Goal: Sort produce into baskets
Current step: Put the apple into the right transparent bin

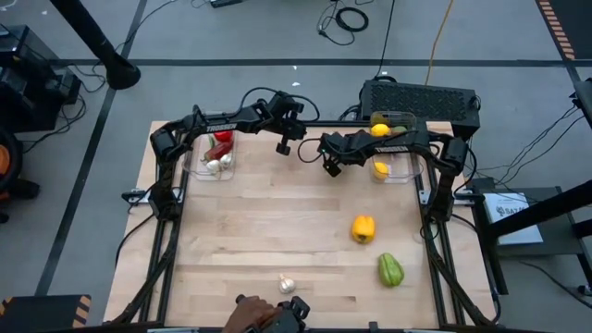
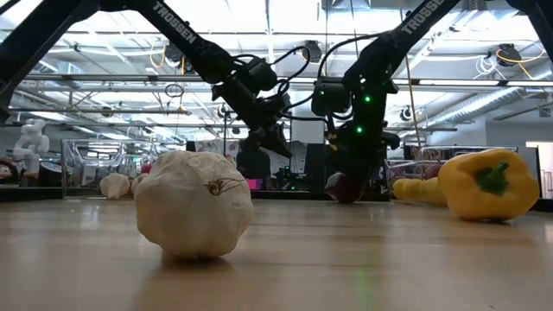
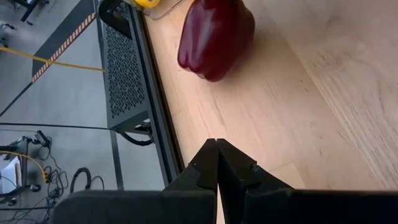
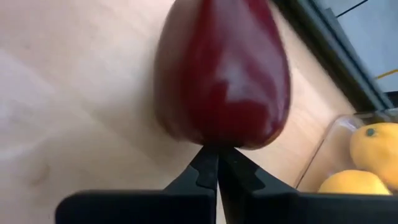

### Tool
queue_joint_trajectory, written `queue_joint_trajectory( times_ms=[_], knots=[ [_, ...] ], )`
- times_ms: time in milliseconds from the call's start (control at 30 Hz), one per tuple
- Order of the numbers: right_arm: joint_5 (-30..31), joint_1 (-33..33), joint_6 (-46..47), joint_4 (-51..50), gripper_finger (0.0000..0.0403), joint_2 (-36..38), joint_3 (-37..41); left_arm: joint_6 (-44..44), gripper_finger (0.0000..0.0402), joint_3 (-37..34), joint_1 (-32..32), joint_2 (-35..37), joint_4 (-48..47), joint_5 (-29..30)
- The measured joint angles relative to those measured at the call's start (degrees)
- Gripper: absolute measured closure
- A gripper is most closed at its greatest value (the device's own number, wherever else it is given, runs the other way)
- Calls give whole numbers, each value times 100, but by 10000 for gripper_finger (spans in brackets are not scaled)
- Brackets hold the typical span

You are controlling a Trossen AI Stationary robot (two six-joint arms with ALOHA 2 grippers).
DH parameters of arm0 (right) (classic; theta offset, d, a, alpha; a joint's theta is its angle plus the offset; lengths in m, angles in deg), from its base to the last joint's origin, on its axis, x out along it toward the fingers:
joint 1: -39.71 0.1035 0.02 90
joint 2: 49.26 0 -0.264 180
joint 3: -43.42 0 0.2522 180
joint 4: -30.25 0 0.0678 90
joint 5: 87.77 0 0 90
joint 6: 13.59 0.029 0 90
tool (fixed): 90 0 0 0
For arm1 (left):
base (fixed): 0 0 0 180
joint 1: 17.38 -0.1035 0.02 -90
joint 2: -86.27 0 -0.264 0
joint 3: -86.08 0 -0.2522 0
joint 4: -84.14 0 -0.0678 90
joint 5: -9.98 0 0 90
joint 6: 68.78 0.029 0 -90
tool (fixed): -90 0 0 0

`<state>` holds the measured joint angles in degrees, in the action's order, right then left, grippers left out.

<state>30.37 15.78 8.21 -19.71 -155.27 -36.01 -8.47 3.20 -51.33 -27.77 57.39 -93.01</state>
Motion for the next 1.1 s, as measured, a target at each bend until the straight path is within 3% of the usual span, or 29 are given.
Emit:
queue_joint_trajectory(
  times_ms=[133, 467, 667, 867, 1100],
  knots=[
    [-300, 73, -2, -43, 403, 0, 0, 4, 400, 0, 0, 1, 0, 0],
    [-234, 117, -162, -199, 399, 0, 0, 28, 400, 0, -9, 0, 2, -52],
    [-234, 117, -772, -200, 357, 0, -1, 44, 400, 0, -15, 1, 2, -55],
    [-271, 166, -805, -189, 306, 161, -2, 42, 400, 0, -31, 0, 0, -71],
    [-281, 229, -1574, -258, 273, 319, -2, 42, 400, 0, -59, 0, 2, -227]
  ],
)
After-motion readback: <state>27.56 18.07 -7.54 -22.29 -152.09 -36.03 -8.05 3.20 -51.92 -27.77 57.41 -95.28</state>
